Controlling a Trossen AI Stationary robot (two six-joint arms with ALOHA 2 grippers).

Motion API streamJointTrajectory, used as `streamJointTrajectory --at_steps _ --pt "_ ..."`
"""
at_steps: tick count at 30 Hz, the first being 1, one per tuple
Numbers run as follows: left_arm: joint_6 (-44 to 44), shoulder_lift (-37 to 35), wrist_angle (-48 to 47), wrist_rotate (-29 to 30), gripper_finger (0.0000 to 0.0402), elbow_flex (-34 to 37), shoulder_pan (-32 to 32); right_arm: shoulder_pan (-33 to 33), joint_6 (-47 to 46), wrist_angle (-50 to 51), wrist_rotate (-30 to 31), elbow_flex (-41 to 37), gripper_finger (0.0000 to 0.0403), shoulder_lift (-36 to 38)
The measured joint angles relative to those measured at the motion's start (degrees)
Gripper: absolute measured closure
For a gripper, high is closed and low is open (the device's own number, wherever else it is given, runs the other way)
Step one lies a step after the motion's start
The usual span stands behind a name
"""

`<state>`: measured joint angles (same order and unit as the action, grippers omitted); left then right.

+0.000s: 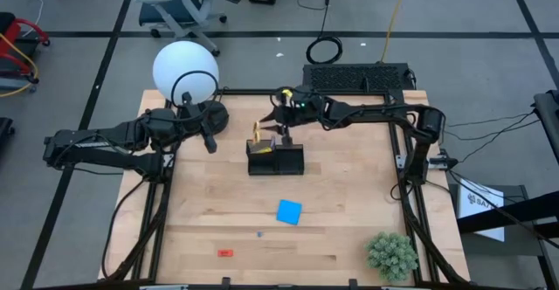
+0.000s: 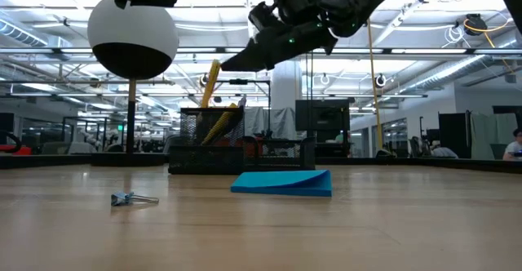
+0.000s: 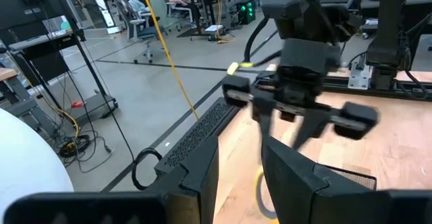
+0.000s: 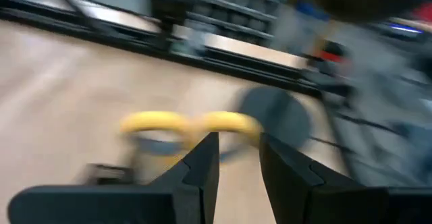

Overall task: Pick and place office supplies into organizer
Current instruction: Put the yellow scissors into the black mesh desk organizer, then put the blue sticky note into the black mesh desk organizer

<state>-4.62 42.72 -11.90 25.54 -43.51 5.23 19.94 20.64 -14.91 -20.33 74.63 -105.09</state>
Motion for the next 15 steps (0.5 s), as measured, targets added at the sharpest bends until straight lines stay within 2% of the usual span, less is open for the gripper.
streamJointTrajectory --at_steps 4,6,8,15 --pt "0.0 0.0 0.0 0.0 0.0282 0.0 0.0 -0.2 0.5 0.6 15.5 0.0 0.0313 0.5" --pt "0.0 0.0 0.0 0.0 0.0282 0.0 0.0 -0.2 1.6 0.2 21.1 0.0 0.0320 0.6" --pt "0.0 0.0 0.0 0.0 0.0282 0.0 0.0 -0.2 2.1 -0.1 22.4 0.0 0.0327 0.6" --pt "-0.1 0.0 0.0 0.0 0.0282 0.0 0.0 -0.9 1.4 0.0 19.8 0.0 0.0350 0.6"
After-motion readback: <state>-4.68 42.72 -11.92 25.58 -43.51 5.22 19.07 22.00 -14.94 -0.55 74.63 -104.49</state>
